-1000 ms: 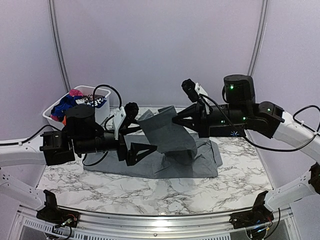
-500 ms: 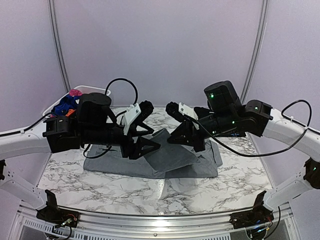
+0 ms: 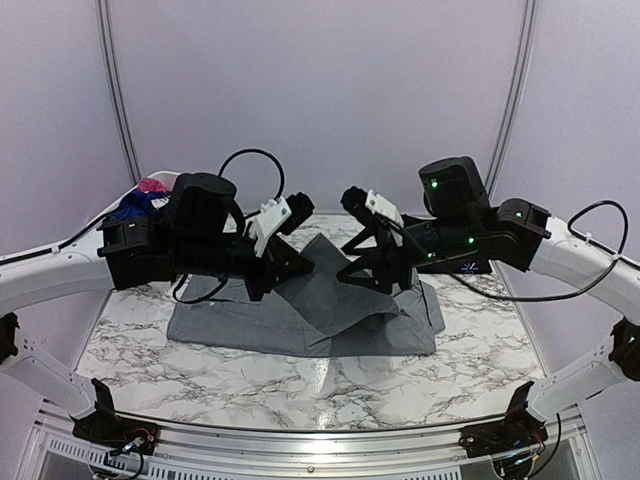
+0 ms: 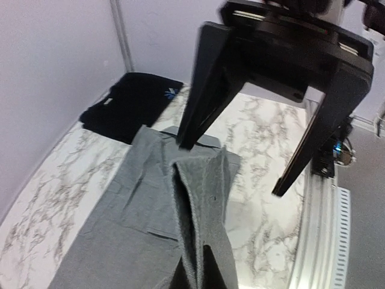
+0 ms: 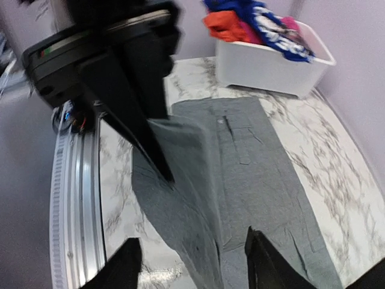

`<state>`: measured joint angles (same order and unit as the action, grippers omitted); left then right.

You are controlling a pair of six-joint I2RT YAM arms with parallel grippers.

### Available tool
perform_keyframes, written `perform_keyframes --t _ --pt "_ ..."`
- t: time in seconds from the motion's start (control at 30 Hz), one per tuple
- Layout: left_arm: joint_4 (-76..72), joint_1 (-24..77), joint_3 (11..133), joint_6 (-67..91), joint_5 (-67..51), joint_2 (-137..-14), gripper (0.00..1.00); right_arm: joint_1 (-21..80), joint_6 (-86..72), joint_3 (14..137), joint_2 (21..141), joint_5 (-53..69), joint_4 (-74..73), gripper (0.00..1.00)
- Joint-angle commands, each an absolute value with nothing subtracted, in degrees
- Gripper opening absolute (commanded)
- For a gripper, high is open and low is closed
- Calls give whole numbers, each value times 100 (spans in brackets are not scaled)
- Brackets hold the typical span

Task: Fold and stack the mixed laundry pile
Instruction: Adjust the rectangle-folded shirt at the center of the board.

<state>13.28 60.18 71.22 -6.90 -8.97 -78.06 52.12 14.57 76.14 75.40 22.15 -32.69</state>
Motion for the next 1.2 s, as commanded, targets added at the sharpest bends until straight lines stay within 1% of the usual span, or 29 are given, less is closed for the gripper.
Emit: perform_keyframes --t 0.0,0.03,0.07,0.17,0.23,0.37,0.4,0.43,0.57,0.67,0.8,0.97,1.17 --pt "1304 5551 7628 -714 289 -8048 0 4596 597 7277 7038 1588 -2480 69" --pt "1288 5458 7720 -747 561 -8160 0 4437 449 7185 6954 1553 -2389 72" --pt "1286 5363 7862 -800 754 -8308 0 4288 320 7102 6900 1610 -2312 73" --pt "1268 5019 8285 -825 1199 -8855 0 3901 44 6896 6872 1740 -2305 73" --pt "1203 4861 8548 -842 1511 -9193 0 3793 -177 6748 6932 1830 -2331 68" --pt "1143 4605 9180 -879 1764 -9931 0 3778 -630 6217 7114 2192 -2106 51" --pt "1150 4559 9372 -880 1852 -10117 0 3776 -761 6051 7161 2289 -1985 48" --pt "1156 4515 9549 -872 1911 -10300 0 3778 -900 5889 7200 2352 -1846 45" --pt "1151 4348 10245 -834 2065 -10869 0 3778 -1231 5360 7328 2392 -1435 39" --pt "1188 4245 10797 -663 2103 -11268 0 3777 -1299 5112 7431 2397 -1260 37" --pt "1239 4184 11306 -472 1669 -11712 0 3774 -1268 4808 7617 2372 -1061 33" --pt "1192 4177 11507 -343 1019 -12037 0 3764 -1290 4673 8146 1822 -958 28" --pt "1179 4139 11602 -293 1228 -12146 0 3504 -1528 4816 8896 1150 -879 27"
